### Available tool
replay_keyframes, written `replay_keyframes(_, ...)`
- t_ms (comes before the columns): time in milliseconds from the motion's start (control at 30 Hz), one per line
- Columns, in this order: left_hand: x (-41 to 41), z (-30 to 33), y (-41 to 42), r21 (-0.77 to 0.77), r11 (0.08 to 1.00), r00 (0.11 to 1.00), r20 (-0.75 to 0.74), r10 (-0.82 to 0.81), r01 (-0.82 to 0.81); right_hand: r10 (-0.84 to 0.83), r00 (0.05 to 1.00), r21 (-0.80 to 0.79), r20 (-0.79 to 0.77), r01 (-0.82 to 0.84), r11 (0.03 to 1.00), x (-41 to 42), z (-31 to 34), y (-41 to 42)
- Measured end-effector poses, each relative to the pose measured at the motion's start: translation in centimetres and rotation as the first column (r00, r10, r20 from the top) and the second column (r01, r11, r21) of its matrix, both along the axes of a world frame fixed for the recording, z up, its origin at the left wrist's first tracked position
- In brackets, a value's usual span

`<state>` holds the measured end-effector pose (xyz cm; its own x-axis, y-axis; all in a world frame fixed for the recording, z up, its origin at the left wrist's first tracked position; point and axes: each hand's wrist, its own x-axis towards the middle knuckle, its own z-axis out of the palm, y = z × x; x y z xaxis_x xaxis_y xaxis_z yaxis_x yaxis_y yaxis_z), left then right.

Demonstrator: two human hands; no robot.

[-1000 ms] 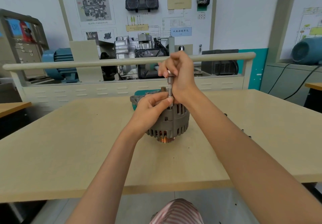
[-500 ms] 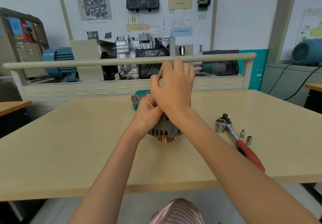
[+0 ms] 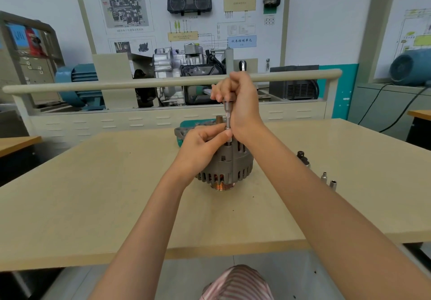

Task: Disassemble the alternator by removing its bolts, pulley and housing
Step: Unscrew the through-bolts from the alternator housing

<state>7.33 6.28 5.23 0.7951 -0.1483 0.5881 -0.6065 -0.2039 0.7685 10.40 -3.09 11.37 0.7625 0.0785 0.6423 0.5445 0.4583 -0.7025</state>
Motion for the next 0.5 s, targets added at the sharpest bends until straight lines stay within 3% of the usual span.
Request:
replay_keyframes(67,0.0,0.0,0.0,0.005,1.0,1.0,0.004,0.02,-0.02,-0.259,0.956,-0.131,0.14,0.277,0.952,-0.5,-0.6,0.2)
replay_keyframes(100,0.0,0.0,0.1,0.008,1.0,1.0,0.0,0.018,-0.018,-0.407,0.874,-0.192,0.264,0.461,0.866,-0.7,-1.1,0.4)
replay_keyframes(133,0.1,-0.1,0.1,0.007,1.0,1.0,-0.007,0.023,-0.023,-0.547,0.735,-0.226,0.401,0.658,0.719,-0.8,-1.7,0.7)
replay_keyframes(200,0.2,-0.1,0.2,0.009,0.997,0.997,-0.03,0.072,-0.072,-0.713,0.361,-0.228,0.601,0.932,0.281,-1.0,-2.7,1.3)
replay_keyframes(233,0.3,-0.2,0.2,0.009,0.996,0.995,-0.039,0.091,-0.091,-0.729,0.237,-0.225,0.642,0.967,0.117,-1.1,-2.9,1.5)
replay_keyframes(267,0.3,-0.3,0.2,0.006,0.995,0.994,-0.043,0.099,-0.099,-0.734,0.186,-0.229,0.653,0.972,0.042,-1.2,-3.0,1.7)
replay_keyframes(300,0.4,-0.4,0.1,0.005,0.995,0.994,-0.043,0.102,-0.101,-0.741,0.192,-0.237,0.643,0.97,0.046,-1.3,-2.9,1.8)
replay_keyframes(333,0.4,-0.4,0.1,0.017,0.995,0.994,-0.041,0.097,-0.096,-0.752,0.239,-0.237,0.615,0.965,0.113,-1.3,-2.6,1.8)
replay_keyframes(433,0.2,-0.3,0.0,0.018,0.998,0.998,-0.027,0.062,-0.062,-0.706,0.534,-0.191,0.465,0.839,0.509,-1.1,-1.5,1.6)
replay_keyframes(500,0.1,-0.2,-0.1,0.024,0.999,0.999,-0.016,0.036,-0.036,-0.522,0.806,-0.182,0.279,0.579,0.795,-1.0,-0.8,1.1)
